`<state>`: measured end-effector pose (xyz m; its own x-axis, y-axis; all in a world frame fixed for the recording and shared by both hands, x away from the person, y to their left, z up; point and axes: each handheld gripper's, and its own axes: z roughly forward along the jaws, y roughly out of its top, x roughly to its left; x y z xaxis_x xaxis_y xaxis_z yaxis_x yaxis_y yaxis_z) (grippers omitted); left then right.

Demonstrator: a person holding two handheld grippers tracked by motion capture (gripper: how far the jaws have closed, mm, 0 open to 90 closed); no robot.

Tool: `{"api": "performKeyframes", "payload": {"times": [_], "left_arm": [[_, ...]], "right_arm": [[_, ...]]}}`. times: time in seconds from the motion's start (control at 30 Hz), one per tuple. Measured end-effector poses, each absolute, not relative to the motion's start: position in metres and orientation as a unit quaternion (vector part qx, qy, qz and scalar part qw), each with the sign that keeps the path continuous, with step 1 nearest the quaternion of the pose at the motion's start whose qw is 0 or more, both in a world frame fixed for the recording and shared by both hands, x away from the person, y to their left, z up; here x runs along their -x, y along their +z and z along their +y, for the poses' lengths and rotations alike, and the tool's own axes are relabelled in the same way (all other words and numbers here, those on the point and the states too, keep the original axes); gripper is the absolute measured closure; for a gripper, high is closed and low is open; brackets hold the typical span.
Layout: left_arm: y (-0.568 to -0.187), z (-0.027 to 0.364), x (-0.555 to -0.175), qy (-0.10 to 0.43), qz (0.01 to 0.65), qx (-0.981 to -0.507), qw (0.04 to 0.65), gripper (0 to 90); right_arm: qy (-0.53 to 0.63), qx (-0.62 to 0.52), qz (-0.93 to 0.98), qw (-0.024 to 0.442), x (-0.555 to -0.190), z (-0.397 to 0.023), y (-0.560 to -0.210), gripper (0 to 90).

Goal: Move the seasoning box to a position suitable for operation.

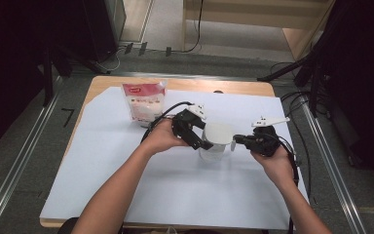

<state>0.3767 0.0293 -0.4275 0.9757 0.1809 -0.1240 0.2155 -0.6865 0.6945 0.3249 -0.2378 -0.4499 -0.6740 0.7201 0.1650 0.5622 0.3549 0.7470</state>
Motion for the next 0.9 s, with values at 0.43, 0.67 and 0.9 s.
{"api": "performKeyframes", "payload": {"times": [0.43,0.67,0.9], "left_arm": [[-0.407,0.03,-0.372,-0.037,0.076,-0.91,0.405,49.3],[-0.403,0.025,-0.371,-0.036,0.074,-0.915,0.394,68.6],[-0.399,0.016,-0.372,-0.056,0.082,-0.918,0.385,90.0]], "right_arm": [[0.411,-0.39,0.818,0.096,-0.326,-0.237,-0.451,90.0],[0.405,-0.392,0.821,0.093,-0.325,-0.237,-0.451,90.0],[0.406,-0.391,0.821,0.092,-0.325,-0.237,-0.451,90.0]]}}
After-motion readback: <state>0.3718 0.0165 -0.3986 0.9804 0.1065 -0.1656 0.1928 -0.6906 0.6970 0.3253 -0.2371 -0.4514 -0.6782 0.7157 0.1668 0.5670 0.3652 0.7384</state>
